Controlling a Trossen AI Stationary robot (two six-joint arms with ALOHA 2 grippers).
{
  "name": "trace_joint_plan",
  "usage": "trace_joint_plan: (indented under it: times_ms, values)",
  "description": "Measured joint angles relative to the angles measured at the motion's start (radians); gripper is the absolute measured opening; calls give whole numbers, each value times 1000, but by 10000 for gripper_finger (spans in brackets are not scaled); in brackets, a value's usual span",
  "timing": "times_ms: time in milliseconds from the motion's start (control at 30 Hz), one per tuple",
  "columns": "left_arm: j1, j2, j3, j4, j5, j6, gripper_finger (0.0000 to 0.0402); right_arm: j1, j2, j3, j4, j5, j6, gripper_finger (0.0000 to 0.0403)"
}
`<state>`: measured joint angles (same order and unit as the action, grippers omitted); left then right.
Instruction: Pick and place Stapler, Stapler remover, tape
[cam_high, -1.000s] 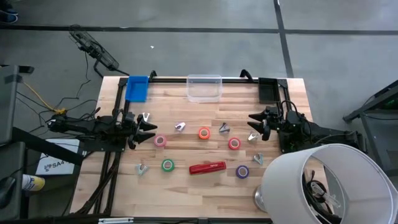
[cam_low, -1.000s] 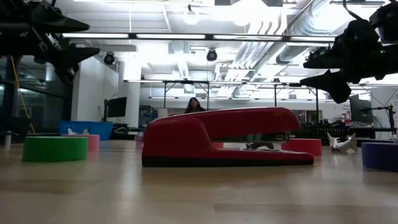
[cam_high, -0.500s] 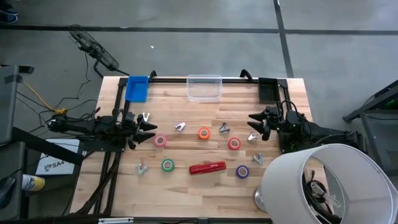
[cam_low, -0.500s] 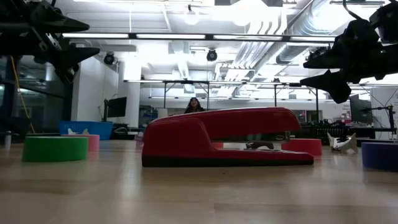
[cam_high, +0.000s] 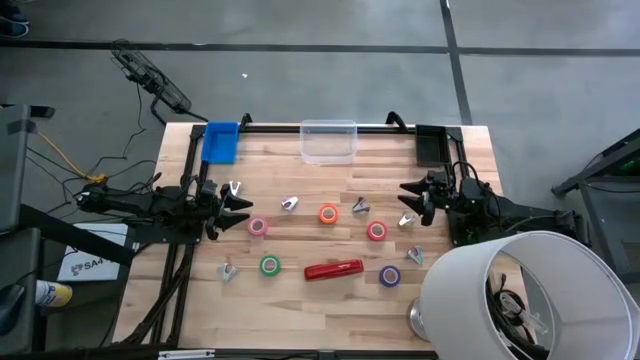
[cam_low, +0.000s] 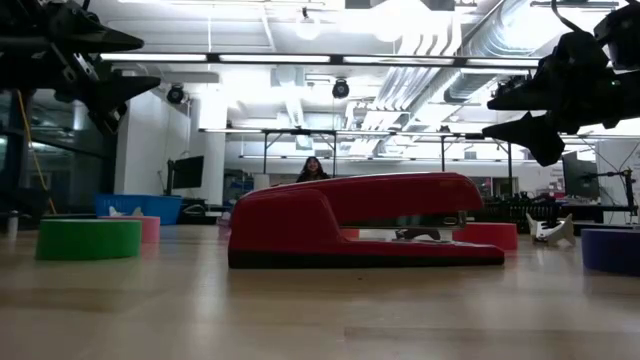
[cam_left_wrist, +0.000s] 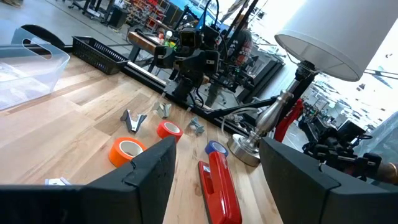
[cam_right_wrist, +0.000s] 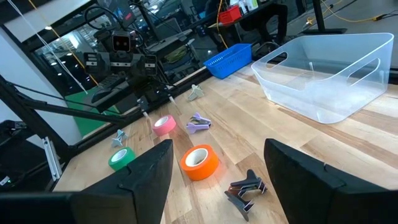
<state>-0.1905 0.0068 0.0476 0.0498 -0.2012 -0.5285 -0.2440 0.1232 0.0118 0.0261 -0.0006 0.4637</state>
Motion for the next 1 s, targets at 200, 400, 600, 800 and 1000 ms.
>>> trace_joint_plan:
  times_ms: [200,400,600,800,1000]
  values:
    - [0,0,0,0,0,0,229,0,0,0,1,2,-4,243]
    - [0,0,0,0,0,0,229,0,1,-1,56,78,-19,243]
    - [0,0,0,0,0,0,229,0,4,25,76,197,-19,243]
    - [0,0,0,0,0,0,229,0,61,170,-81,268,-57,243]
    - [0,0,0,0,0,0,229,-12,180,345,-236,347,-83,243]
